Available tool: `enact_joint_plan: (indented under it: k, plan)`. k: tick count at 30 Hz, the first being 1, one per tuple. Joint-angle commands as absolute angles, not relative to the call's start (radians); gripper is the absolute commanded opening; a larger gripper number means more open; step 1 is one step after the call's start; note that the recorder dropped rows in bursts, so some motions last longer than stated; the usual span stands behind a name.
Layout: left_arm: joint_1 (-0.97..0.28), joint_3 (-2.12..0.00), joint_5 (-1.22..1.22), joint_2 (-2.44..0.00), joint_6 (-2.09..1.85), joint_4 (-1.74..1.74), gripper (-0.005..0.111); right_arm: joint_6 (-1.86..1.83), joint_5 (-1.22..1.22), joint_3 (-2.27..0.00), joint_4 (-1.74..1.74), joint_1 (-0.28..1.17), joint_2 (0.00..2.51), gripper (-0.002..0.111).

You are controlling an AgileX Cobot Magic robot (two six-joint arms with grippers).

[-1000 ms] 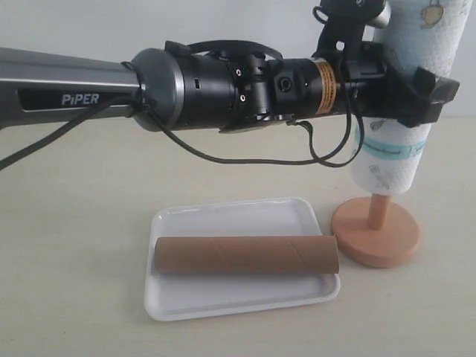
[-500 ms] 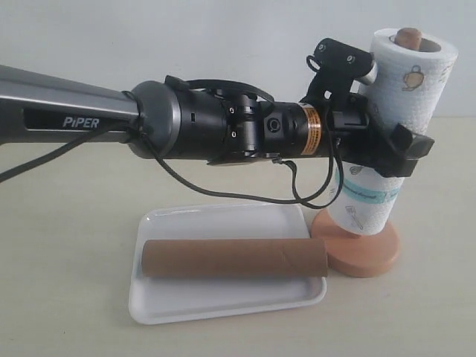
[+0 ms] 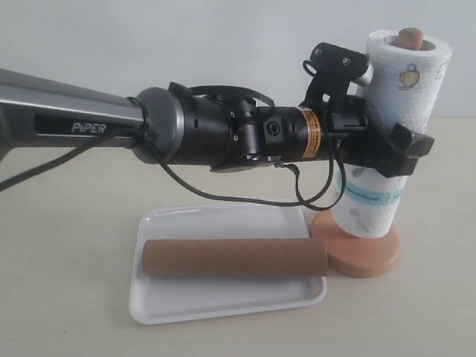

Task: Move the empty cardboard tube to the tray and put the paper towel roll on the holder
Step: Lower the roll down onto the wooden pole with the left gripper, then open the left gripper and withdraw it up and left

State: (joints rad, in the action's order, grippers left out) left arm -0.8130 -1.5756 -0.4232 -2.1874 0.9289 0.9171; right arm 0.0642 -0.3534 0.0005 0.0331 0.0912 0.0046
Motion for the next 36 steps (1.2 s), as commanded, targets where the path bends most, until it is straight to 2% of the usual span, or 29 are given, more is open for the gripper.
enact_joint_plan:
  k: [1,6,11,14,20,36]
  plan:
    - [-0.816,-1.575,-0.529,-2.229,0.875,0.896,0.025,0.068,-0.343,0.000,0.032,0.090,0.000,0.001]
    - [-0.816,-1.575,-0.561,-2.239,0.848,0.883,0.057,0.068,-0.343,0.000,0.032,0.090,0.000,0.001]
    - [-0.811,-1.575,-0.561,-2.239,0.848,0.870,0.081,0.068,-0.343,0.000,0.032,0.090,0.000,0.001]
    - [-0.811,-1.575,-0.554,-2.229,0.852,0.870,0.089,0.068,-0.343,0.000,0.032,0.090,0.000,0.001]
    - [-0.811,-1.575,-0.480,-2.195,0.858,0.870,0.097,0.068,-0.343,0.000,0.032,0.090,0.000,0.001]
    - [-0.811,-1.575,-0.436,-1.997,0.851,0.879,0.097,0.068,-0.341,0.000,0.032,0.090,0.000,0.001]
